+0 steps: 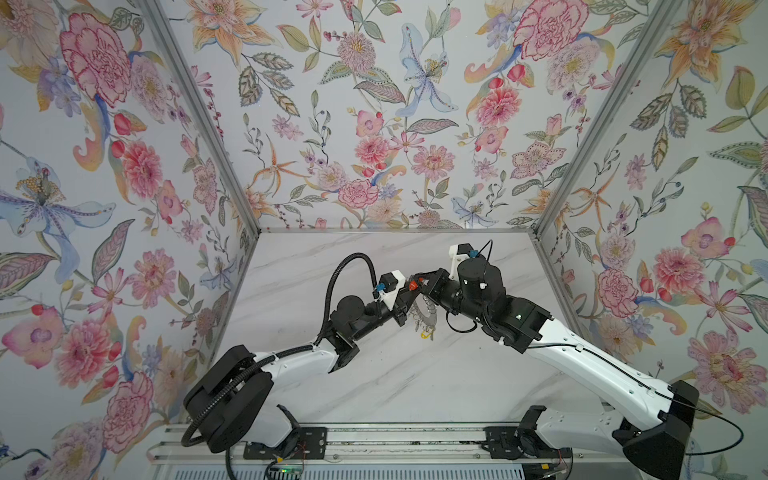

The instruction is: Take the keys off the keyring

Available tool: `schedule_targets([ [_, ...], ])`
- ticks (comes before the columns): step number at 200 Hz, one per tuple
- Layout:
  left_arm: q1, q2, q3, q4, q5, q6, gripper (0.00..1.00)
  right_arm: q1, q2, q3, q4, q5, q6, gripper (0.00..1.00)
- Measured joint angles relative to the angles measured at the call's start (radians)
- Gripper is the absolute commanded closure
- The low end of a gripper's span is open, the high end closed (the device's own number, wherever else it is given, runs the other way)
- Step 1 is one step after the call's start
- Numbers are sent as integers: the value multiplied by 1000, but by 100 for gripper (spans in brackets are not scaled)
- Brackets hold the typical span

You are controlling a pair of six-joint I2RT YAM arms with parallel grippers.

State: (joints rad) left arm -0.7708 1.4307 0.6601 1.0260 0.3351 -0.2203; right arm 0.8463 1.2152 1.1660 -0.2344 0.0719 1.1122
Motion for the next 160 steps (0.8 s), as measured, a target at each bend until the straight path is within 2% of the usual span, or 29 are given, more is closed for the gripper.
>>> schedule_targets([
  [93,15,0,15,0,52,0,79,-9,-19,-18,32,-22,11,100],
  [137,18,0,23,-10,46,0,87,-18,-19,-23,51,-35,15,100],
  [160,18,-1,23,-10,37,1,88,-18,-19,-26,61,-36,20,100],
])
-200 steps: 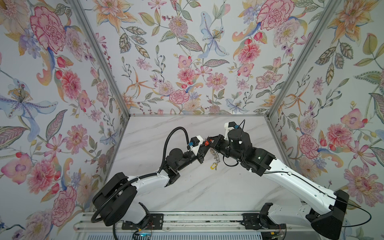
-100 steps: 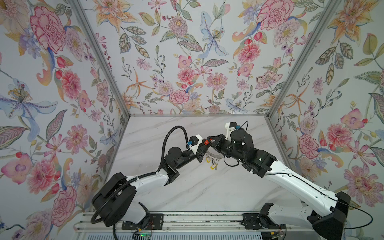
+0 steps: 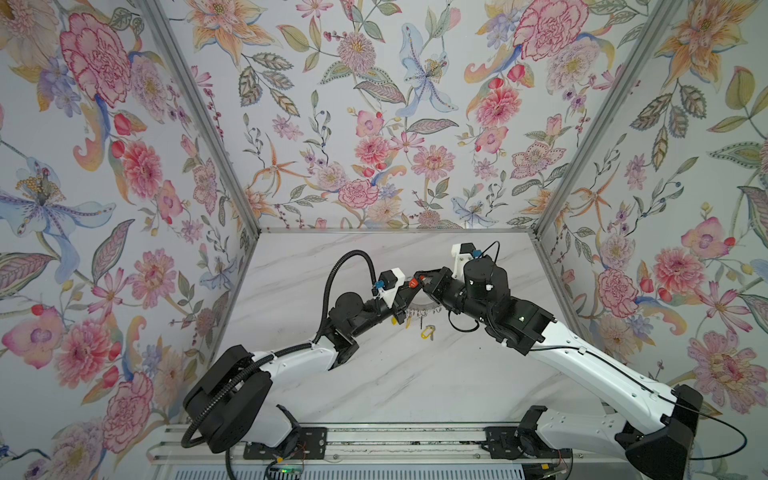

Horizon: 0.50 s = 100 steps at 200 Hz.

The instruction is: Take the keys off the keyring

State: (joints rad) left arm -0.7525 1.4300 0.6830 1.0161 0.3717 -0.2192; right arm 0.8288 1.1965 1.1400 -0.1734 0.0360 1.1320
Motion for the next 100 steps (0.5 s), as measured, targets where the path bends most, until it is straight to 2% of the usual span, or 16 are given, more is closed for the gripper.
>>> schedule_targets([
  [22,0,-4,0,-1,-15,7,87,0,0,-6,18,0,7,100],
  [49,0,-11,0,-1,-35,22,80,0,-6,-9,24,-3,14,100],
  [100,2,-26,-4,-1,-47,33,76,0,-9,-9,35,-11,39,100],
])
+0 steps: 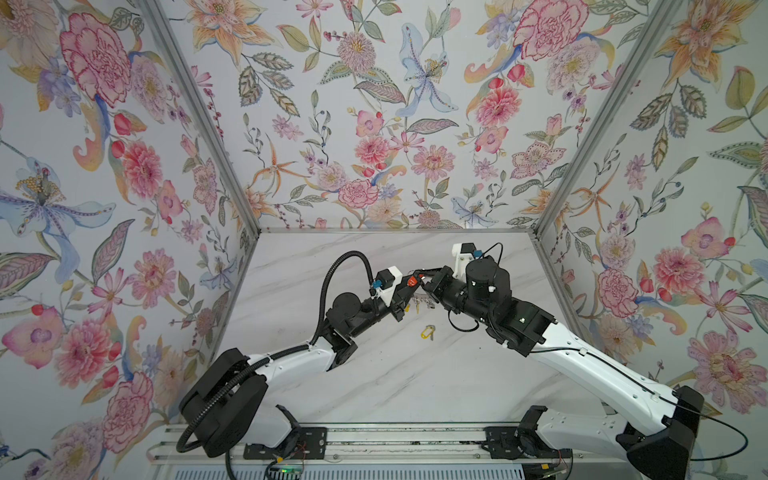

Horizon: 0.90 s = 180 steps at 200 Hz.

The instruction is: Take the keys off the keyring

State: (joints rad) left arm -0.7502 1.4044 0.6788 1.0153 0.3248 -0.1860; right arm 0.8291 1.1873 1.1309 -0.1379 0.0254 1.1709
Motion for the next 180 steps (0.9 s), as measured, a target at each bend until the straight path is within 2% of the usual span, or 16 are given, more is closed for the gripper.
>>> schedule_targets([
  [92,16,11,0,13,37,11,70,0,0,0,-10,-3,36,100],
  [133,18,34,19,19,39,6,72,1,2,0,-4,2,50,100],
  [180,17,43,25,43,39,3,82,2,4,0,13,13,65,100],
])
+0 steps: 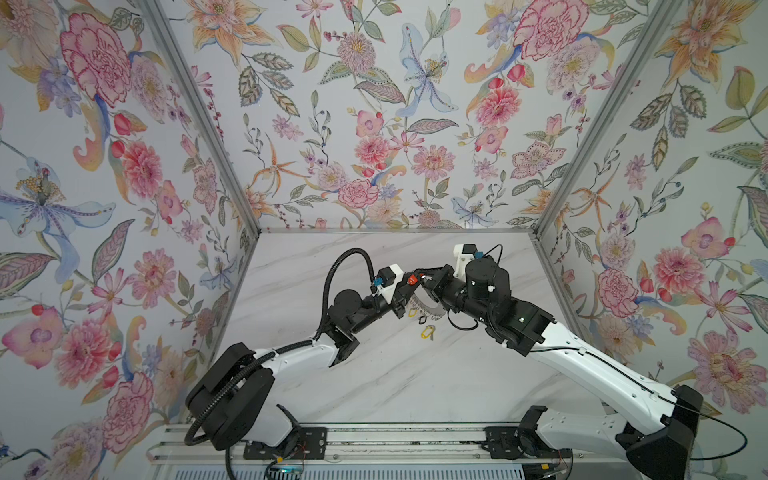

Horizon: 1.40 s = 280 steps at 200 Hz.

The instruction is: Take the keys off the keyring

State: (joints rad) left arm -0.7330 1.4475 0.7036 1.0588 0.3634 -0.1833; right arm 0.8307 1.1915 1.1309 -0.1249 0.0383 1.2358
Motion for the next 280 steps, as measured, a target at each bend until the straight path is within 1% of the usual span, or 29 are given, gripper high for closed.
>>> schedule_targets([
  [36,0,0,0,14,0,1,86,5,0,0,14,8,1,100],
  [63,0,0,0,17,-1,2,87,6,0,0,17,11,1,100],
  [69,0,0,0,17,-2,2,86,6,0,0,18,11,1,100],
  [107,1,0,0,17,-23,18,69,6,-1,0,14,10,3,100],
  [128,7,0,0,19,-27,18,63,6,-1,0,11,0,8,100],
  [194,10,8,-14,54,-10,11,61,6,-1,0,3,-22,34,100],
  [240,6,25,-34,89,-8,21,55,7,-1,0,-22,-24,42,100],
  [280,0,26,-85,130,-19,44,53,8,0,0,-22,-21,56,100],
])
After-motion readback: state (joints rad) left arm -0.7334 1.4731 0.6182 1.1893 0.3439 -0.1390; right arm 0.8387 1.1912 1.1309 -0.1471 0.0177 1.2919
